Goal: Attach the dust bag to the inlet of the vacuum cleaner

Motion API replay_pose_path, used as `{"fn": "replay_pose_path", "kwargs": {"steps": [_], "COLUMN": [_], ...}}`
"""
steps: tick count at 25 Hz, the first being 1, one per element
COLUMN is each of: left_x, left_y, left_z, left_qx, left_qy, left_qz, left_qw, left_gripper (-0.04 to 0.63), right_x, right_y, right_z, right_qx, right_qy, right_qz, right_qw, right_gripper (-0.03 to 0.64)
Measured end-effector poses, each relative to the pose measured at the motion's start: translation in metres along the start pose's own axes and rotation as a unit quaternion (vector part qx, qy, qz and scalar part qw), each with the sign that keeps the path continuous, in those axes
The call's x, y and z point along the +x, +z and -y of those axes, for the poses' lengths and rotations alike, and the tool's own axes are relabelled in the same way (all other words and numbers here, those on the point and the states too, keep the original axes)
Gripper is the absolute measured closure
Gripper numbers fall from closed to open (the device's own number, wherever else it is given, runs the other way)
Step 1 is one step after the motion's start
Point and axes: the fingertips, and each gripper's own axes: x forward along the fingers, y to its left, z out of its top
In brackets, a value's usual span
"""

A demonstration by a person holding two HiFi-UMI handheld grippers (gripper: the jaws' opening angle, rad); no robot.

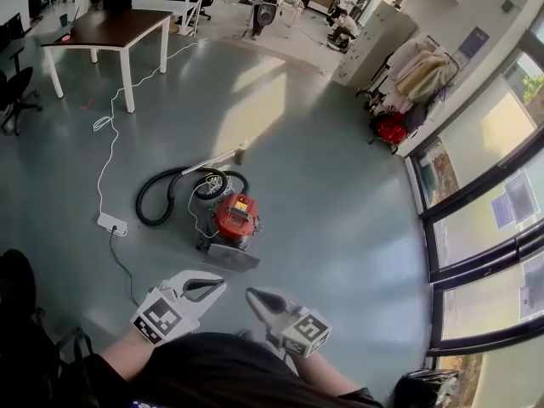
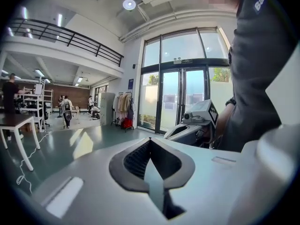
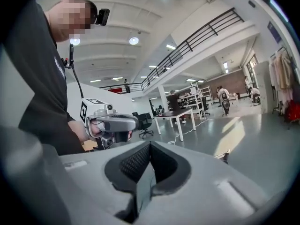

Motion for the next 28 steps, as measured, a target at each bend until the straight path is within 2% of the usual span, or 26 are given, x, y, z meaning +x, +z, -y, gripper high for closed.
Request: {"fn": "replay_pose_path", "kwargs": {"steps": [5, 8, 14, 19, 28], "left_x": [0.020, 0.034, 0.046, 0.054, 0.057], "left_y": [0.015, 0.018, 0.019, 0.019, 0.018], "left_z": [0.024, 0.041, 0.065, 0.075, 0.090], "left_qx": [-0.005, 0.003, -0.001, 0.005, 0.013], "left_qy": [0.016, 0.013, 0.024, 0.019, 0.005], "left_qz": [0.008, 0.004, -0.003, -0.008, -0.016], "left_qw": [0.9998, 0.9999, 0.9997, 0.9998, 0.9998], "left_gripper": [0.578, 0.578, 0.578, 0.578, 0.578], "right_x": [-0.026, -0.045, -0.061, -0.077, -0.082], "right_y": [0.028, 0.029, 0.039, 0.027, 0.032], "right_z": [-0.004, -0.002, -0.005, 0.008, -0.002], "right_qx": [-0.009, -0.038, -0.042, -0.031, -0.041], "right_qy": [0.022, 0.018, 0.037, 0.016, 0.017], "right_qz": [0.059, 0.056, 0.072, 0.071, 0.078], "right_qw": [0.998, 0.998, 0.996, 0.997, 0.996], "right_gripper": [0.624, 0.624, 0.624, 0.624, 0.624]}}
